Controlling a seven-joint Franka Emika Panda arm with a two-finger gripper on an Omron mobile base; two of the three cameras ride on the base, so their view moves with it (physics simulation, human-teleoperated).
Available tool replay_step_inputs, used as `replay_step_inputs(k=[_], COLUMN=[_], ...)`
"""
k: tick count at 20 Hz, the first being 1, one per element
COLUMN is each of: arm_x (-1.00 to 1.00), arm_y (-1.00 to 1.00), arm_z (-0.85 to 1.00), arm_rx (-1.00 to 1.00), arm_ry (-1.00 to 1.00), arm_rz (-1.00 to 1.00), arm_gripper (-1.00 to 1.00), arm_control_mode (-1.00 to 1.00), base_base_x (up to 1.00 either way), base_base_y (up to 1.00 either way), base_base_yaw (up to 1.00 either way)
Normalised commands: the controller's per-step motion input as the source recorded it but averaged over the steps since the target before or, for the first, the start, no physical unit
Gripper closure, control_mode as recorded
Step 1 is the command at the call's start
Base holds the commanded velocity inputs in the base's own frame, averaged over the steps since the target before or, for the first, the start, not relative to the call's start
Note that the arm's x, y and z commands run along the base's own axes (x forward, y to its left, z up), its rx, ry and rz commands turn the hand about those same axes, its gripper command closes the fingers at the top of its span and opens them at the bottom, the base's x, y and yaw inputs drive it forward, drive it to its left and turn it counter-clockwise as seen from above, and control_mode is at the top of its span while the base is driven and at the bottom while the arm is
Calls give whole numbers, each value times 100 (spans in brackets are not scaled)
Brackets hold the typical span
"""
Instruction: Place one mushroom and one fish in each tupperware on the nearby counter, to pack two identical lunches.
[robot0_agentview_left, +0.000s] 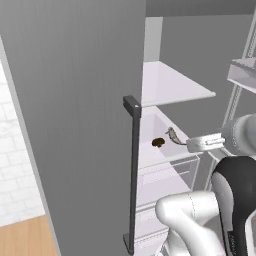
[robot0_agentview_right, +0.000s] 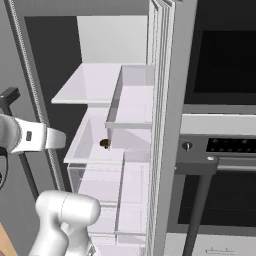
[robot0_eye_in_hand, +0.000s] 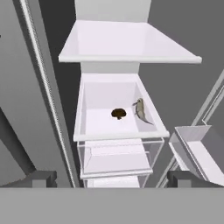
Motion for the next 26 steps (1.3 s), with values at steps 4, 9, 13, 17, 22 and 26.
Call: replay_step_inputs(k=[4,9,13,17,22,26], arm_x=[88,68,44,36,44,54], arm_y=[0,-12,-26,-18,0,10], arm_z=[-14,-50,-63,-62,-45,-29], arm_rx=[-5,-8,1,8,3,-6], arm_ry=[28,24,1,-6,-4,8], arm_rz=[-1,-6,0,4,11,4], arm_gripper=[-100,-100,-100,-100,-100,-100], arm_control_mode=[-100,-100,-100,-100,-100,-100], base_base_x=[0,0,0,0,0,0], base_base_y=[0,0,0,0,0,0], base_base_yaw=[0,0,0,0,0,0])
